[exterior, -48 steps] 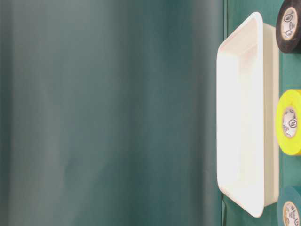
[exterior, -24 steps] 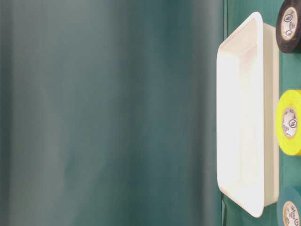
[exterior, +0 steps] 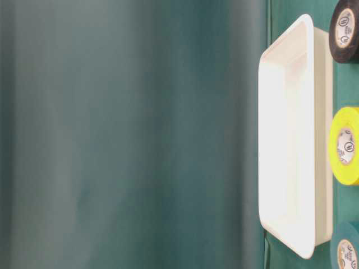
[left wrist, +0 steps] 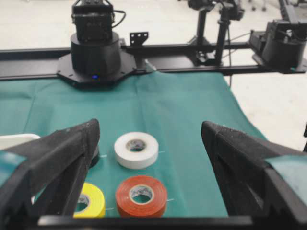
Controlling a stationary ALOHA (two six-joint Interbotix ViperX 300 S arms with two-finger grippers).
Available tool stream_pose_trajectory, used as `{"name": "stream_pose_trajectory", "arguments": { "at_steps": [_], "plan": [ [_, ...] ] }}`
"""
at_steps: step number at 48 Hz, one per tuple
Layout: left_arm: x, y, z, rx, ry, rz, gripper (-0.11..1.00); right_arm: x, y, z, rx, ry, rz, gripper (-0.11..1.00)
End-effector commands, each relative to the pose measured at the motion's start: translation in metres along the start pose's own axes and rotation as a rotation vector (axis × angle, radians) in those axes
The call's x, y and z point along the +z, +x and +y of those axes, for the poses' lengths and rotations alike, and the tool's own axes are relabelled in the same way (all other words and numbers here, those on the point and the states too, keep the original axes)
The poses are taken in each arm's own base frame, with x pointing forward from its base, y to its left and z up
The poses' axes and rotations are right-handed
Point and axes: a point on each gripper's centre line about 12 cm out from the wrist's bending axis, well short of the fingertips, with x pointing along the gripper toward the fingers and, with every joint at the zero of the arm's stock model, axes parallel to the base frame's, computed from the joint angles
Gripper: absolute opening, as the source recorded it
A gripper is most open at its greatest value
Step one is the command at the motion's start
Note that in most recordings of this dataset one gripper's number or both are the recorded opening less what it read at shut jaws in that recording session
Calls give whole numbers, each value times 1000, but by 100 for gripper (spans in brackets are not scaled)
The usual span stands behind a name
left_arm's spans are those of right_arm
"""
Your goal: Place the tape from the fixed location into the white case.
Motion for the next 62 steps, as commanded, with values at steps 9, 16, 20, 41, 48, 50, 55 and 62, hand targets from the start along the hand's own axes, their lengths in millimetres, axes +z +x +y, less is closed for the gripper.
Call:
{"name": "stream_pose_trajectory", "arguments": {
  "at_steps": [9, 16, 20, 41, 48, 50, 55, 62],
  "plan": [
    [8, 4, -1, -2, -8, -15, 97, 11, 3, 0, 0, -2, -28, 0],
    [11, 9, -1, -2, -9, -15, 97, 11, 3, 0, -1, 0, -26, 0],
    [12, 15, -1, -2, -6, -3, 97, 11, 3, 0, -1, 0, -26, 0],
    [21, 67, -1, 0, 0, 45, 97, 11, 4, 0, 0, 0, -26, 0],
    [20, 78, -1, 0, 0, 66, 97, 10, 4, 0, 0, 0, -20, 0],
    [19, 79, -1, 0, -1, 71, 97, 10, 4, 0, 0, 0, -20, 0],
    [20, 78, -1, 0, -6, 69, 97, 10, 4, 0, 0, 0, -18, 0],
    [20, 77, -2, -1, -15, 89, 97, 10, 4, 0, 0, 0, -18, 0]
  ]
}}
